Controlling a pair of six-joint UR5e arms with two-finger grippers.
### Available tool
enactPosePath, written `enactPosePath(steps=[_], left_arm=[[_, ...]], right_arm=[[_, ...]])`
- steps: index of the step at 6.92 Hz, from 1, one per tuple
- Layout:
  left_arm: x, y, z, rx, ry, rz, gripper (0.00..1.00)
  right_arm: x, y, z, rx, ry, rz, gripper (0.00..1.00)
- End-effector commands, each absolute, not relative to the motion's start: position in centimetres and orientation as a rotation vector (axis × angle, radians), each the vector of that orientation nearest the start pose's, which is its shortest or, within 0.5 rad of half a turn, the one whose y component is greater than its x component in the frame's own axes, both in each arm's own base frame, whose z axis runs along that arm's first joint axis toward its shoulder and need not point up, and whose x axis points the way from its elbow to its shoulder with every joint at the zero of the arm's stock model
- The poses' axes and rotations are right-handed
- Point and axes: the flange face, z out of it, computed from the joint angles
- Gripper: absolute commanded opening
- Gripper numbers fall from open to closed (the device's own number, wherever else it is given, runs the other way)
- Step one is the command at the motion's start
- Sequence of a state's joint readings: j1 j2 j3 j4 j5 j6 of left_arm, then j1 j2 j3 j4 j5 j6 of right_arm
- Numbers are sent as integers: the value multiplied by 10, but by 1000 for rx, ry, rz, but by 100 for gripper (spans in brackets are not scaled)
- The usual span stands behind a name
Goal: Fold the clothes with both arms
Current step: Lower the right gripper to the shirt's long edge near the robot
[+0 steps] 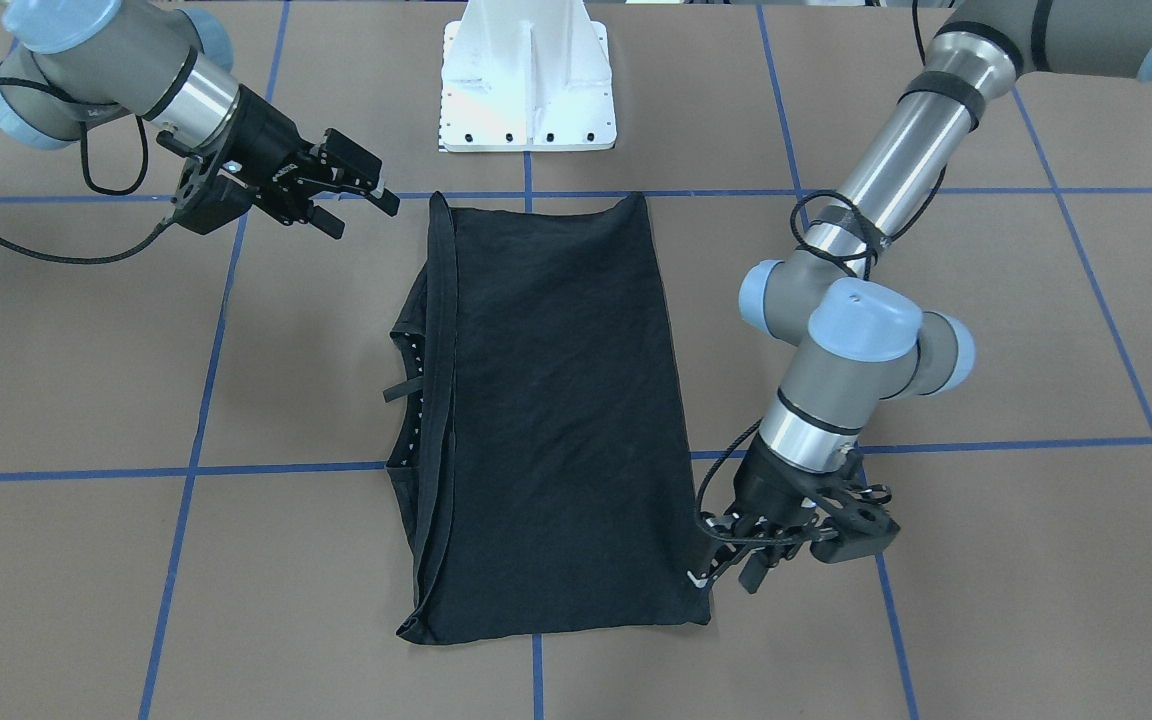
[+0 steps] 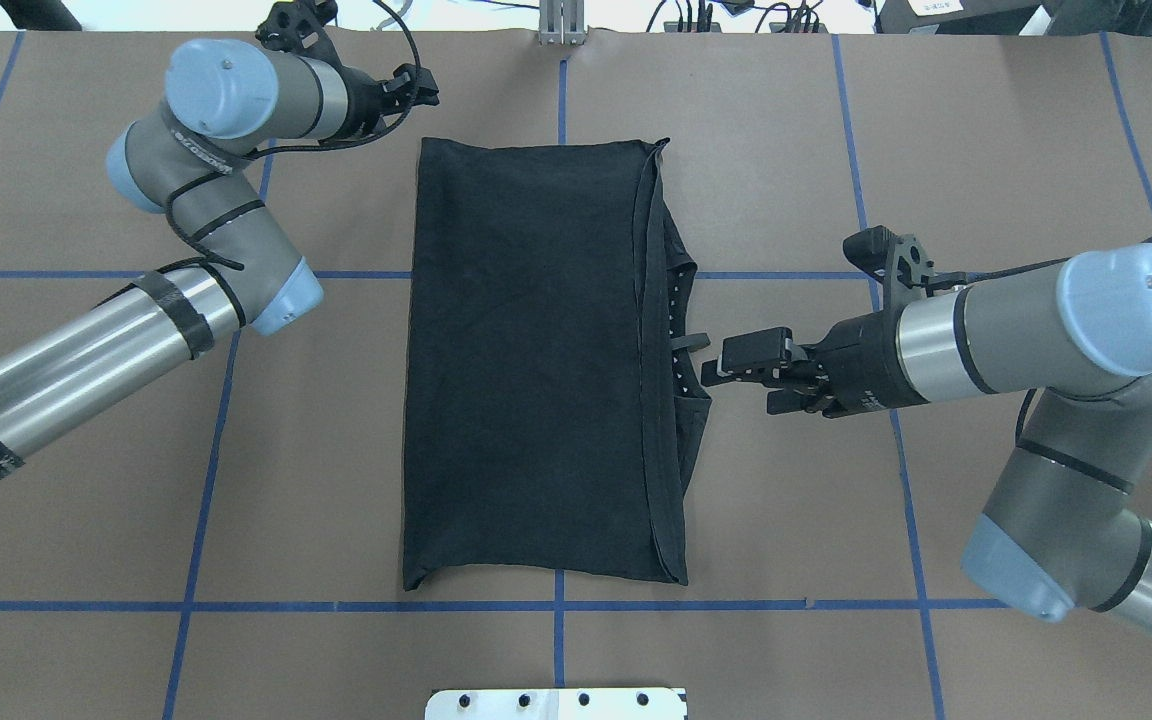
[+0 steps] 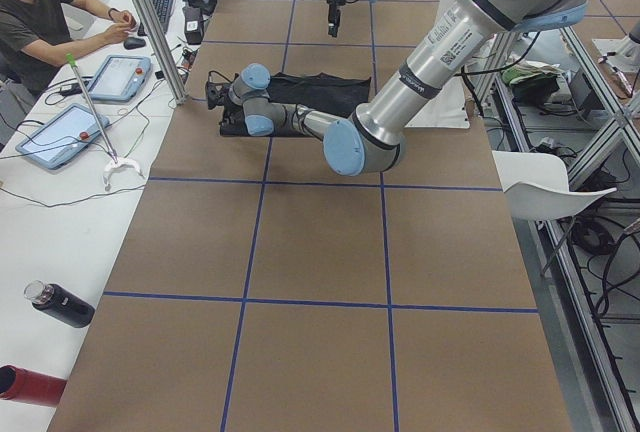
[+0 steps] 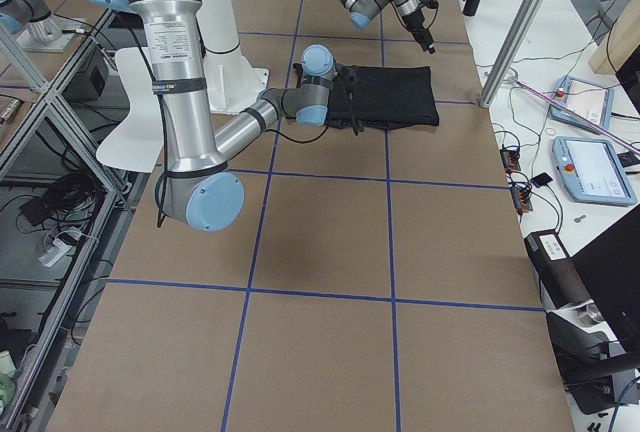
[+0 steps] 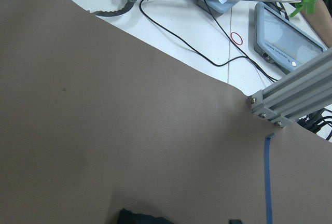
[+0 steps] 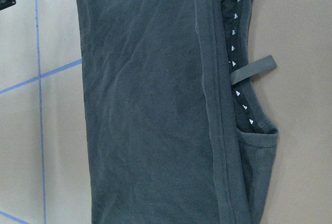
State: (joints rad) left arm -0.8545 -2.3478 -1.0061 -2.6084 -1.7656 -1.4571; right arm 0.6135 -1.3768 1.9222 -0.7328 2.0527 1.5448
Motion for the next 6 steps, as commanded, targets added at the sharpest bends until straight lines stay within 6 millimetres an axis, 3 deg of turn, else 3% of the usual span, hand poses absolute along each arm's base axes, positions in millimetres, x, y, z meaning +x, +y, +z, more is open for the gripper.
enactPosePath(steps=[1,2,4,6], left_arm=[[402,-668,352,427,1183,-444,100],[387,-674,360,455,1160,-427,100],[379,-672,374,452,1146,-428,100],[374,-663,383,450,1145,-427,100]], right_arm=[[-424,-360,275,133,-1310,110,100],[-451,-340,275,188,-1242,51,100],[-493,-309,275,266,-1089,-50,100],[-540,-251,285,366,-929,-110,100]])
